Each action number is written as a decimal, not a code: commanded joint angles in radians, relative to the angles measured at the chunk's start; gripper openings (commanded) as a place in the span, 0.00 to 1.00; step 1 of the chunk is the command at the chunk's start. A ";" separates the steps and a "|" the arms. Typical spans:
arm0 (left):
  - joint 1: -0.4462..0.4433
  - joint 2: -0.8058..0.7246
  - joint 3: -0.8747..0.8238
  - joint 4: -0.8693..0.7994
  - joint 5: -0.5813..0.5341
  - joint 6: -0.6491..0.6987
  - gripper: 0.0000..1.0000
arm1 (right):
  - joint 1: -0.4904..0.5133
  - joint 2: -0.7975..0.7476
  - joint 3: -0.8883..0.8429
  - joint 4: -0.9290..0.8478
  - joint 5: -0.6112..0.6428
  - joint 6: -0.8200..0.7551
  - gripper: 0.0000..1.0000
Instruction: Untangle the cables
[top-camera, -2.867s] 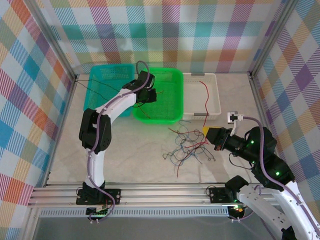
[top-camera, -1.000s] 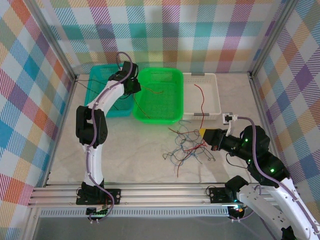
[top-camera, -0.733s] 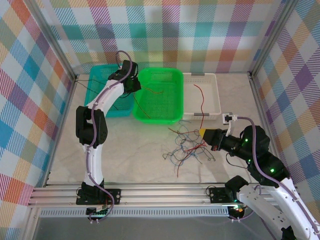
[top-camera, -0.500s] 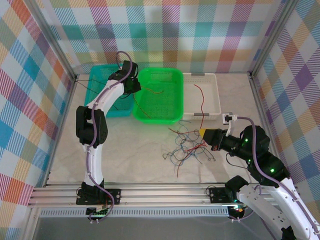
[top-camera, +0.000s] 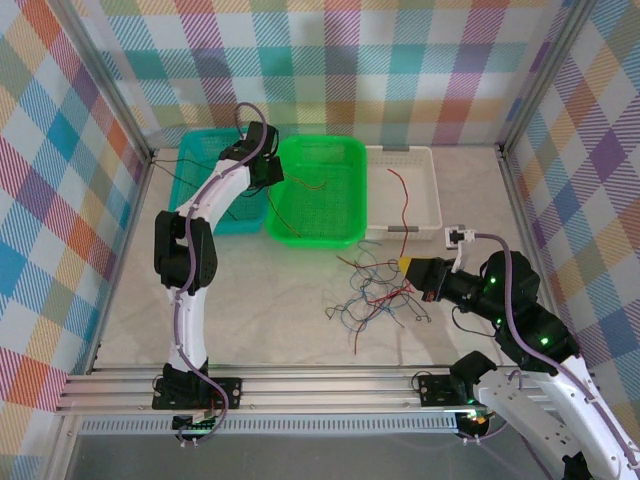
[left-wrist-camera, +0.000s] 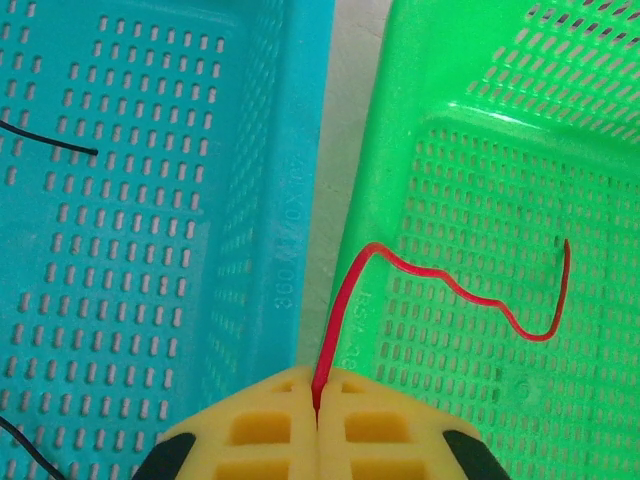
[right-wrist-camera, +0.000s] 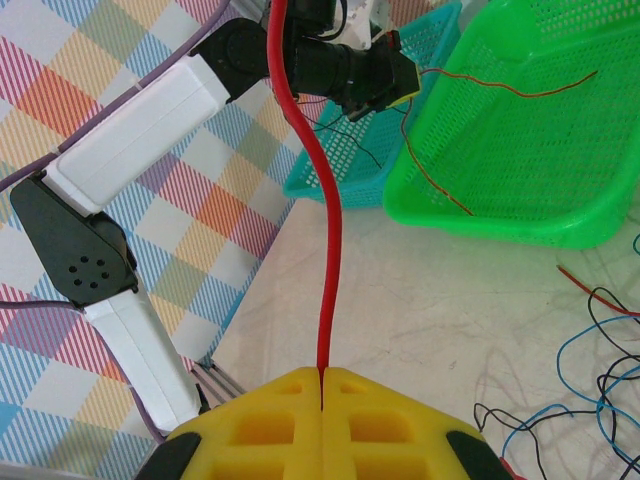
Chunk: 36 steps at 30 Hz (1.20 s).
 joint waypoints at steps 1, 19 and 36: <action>-0.025 -0.031 0.040 -0.008 0.010 -0.003 0.00 | -0.003 -0.007 -0.002 0.033 -0.008 0.000 0.00; -0.206 0.066 0.154 -0.029 -0.023 -0.006 0.00 | -0.003 -0.012 -0.028 0.044 -0.013 0.003 0.00; -0.219 0.216 0.127 -0.008 -0.001 -0.003 0.00 | -0.003 0.009 -0.039 0.054 -0.028 0.016 0.00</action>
